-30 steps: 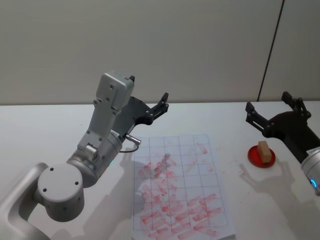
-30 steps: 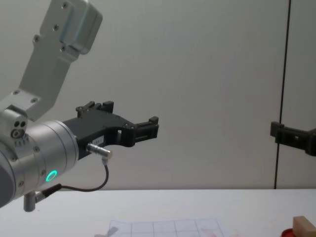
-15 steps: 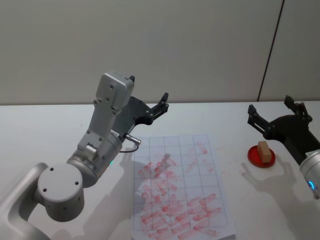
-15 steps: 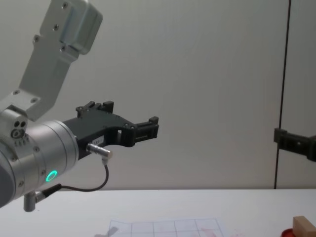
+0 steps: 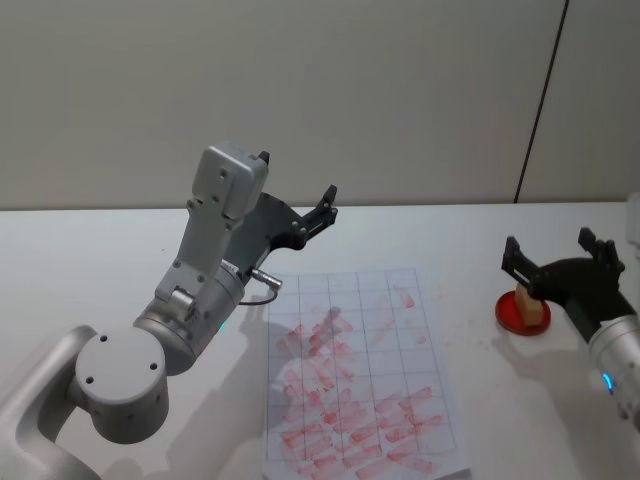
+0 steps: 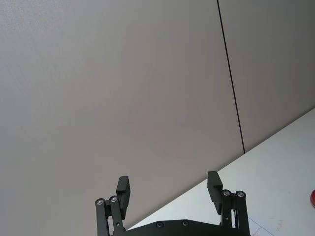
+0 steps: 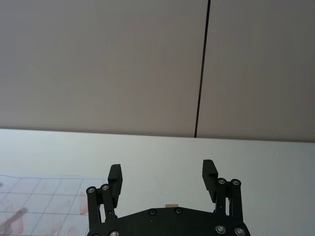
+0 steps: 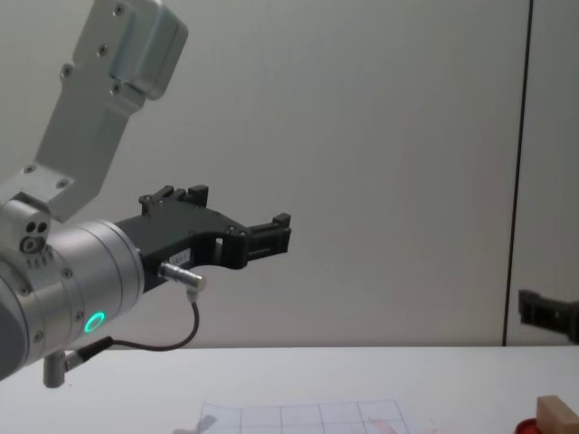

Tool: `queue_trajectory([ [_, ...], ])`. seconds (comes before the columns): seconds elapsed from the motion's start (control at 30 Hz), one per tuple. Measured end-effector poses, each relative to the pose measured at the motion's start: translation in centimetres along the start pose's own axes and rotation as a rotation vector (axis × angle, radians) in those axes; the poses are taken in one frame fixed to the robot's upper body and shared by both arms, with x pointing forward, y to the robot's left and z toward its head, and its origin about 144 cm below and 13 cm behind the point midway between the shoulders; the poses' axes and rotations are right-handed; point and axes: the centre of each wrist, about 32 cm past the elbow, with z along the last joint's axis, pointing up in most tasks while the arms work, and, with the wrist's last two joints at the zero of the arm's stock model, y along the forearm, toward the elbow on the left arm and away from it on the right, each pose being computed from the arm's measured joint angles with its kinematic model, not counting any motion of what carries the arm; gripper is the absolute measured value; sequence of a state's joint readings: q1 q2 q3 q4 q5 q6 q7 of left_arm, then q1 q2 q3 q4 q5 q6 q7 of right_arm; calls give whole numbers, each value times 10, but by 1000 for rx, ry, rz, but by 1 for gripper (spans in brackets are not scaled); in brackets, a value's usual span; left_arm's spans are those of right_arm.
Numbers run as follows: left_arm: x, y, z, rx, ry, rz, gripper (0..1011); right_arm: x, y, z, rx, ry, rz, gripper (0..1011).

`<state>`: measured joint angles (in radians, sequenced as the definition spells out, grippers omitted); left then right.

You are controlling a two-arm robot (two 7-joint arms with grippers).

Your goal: Use the one hand to pick up the stamp and affix it onto the A4 paper.

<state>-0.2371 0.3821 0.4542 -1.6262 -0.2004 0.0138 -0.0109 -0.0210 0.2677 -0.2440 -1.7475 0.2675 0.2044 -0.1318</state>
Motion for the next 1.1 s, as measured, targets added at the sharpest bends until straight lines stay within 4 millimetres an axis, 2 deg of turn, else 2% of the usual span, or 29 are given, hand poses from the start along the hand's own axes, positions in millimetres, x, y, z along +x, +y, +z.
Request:
queue_trajectory([
  [0.63,0,0,0,0,0,0,1001,-13,19,-14,-157,-27,-49,1001],
  [1.0,0,0,0,0,0,0,1001,-13,22,-18,-212,-43,-73,1001],
  [1.1,0,0,0,0,0,0,1001,-13,23,-19,-225,-46,-79,945],
])
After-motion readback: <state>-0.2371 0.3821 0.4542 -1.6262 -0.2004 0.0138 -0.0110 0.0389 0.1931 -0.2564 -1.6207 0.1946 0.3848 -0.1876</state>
